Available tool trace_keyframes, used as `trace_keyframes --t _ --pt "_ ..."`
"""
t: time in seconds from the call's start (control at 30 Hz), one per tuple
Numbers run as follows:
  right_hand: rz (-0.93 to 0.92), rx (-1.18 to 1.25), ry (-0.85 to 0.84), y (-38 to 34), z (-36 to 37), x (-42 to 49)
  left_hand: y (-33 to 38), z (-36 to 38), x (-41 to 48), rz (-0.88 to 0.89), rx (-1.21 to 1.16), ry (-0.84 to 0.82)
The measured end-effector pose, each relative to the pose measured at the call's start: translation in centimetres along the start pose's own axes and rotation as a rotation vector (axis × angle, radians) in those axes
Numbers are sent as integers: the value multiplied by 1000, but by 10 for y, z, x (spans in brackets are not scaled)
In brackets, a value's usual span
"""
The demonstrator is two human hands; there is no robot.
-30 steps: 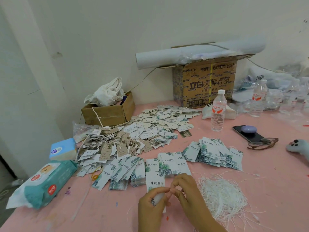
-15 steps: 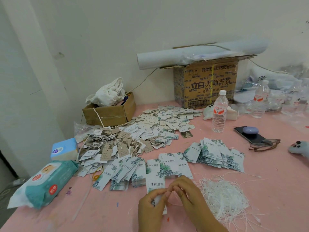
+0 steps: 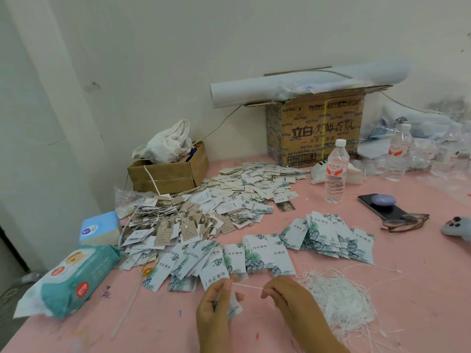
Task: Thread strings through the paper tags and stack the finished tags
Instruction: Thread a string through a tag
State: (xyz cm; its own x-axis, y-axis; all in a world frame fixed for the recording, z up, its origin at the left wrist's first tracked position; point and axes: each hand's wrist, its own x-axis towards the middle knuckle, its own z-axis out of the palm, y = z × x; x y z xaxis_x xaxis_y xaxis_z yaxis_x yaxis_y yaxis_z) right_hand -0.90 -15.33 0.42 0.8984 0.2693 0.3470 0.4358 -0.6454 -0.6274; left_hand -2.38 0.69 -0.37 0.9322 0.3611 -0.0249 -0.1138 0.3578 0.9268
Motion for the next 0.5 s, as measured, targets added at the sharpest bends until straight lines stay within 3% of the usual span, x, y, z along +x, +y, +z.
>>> trace_keyframes --t 0.17,0.27,0.37,0.5 --pt "176 -27 48 1 -2 -1 10 -5 8 -132 -389 72" --pt "252 -65 70 5 -1 -1 14 -7 9 -159 -411 27" --pt "207 -213 166 9 1 0 13 -5 1 -123 -304 31" --pt "44 -148 393 8 4 -2 3 -2 -5 44 173 -77"
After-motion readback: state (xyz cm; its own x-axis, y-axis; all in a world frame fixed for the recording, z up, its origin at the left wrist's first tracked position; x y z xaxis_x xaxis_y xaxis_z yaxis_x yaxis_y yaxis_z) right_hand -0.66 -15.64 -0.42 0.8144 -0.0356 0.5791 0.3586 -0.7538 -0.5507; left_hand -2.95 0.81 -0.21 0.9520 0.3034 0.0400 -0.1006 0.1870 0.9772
